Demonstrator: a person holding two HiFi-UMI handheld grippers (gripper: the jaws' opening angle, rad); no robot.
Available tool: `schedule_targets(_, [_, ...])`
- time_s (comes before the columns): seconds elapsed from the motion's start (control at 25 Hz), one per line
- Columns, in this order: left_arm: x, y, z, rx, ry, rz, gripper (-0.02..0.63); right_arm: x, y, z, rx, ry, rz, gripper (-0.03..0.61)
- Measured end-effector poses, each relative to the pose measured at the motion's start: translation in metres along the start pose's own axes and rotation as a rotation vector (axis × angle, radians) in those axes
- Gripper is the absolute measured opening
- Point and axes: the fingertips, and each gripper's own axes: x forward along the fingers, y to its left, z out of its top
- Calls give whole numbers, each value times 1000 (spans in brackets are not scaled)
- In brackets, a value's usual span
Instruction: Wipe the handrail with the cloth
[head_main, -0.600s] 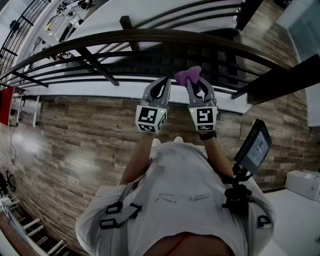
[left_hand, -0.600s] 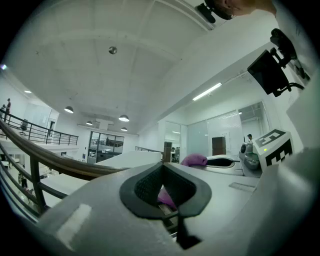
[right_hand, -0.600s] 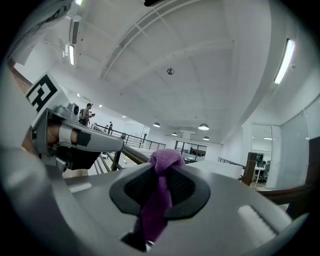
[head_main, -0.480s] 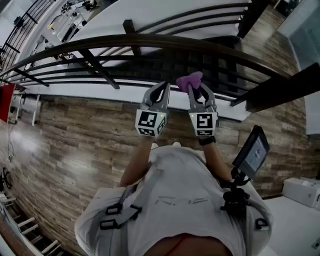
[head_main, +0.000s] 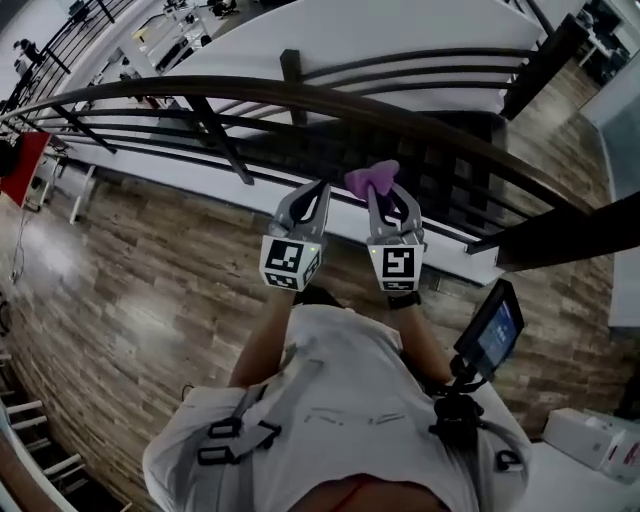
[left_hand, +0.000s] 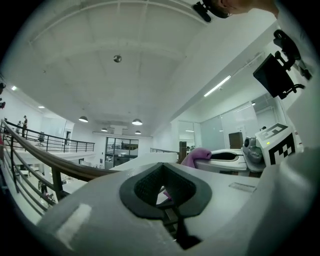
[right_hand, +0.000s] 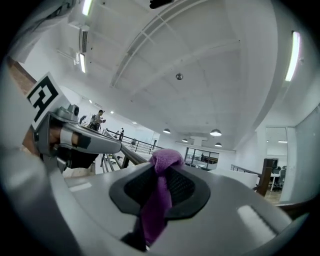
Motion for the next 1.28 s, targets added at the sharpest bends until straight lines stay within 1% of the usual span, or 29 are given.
schedule_targets(0.16, [-1,57,-7,8,51,76,2,46,20,15,5,-39,54,61])
schedule_targets(0.24, [3,91,-5,20,51,105,2,78,28,24,3,-58,73,61])
schedule_targets(0.36, [12,150,0,41,53,147,1,140,46,45,-25,-89,106,61])
schedule_targets(0.52, [20,231,16,42,15,198,0,231,83,78,-67,-108,170,61])
schedule_targets(0.64, [14,289,32,41,-27,237,0,298,121,103,-122,-106,231,61])
schedule_targets(0.72, [6,327,40,30,-40,257,0,347,150,119,-159,-106,289,60])
schedule_targets(0.76, [-1,343,40,25,-37,268,0,371,168,123,-171,-93,331,60])
schedule_targets(0.88, [-27,383,30,11,-30,331,2,429,226,119,-164,-1,473,60])
schedule_targets(0.92, [-35,392,25,4,-29,354,2,444,244,117,-168,24,516,60])
schedule_targets(1.0, [-48,405,17,-13,-18,393,2,470,273,112,-209,73,584,60])
schedule_targets(1.12, [-67,414,6,-46,1,443,2,509,308,88,-296,172,647,64])
schedule_targets(1.28, [-86,418,-6,-79,17,484,2,550,338,54,-380,286,682,66])
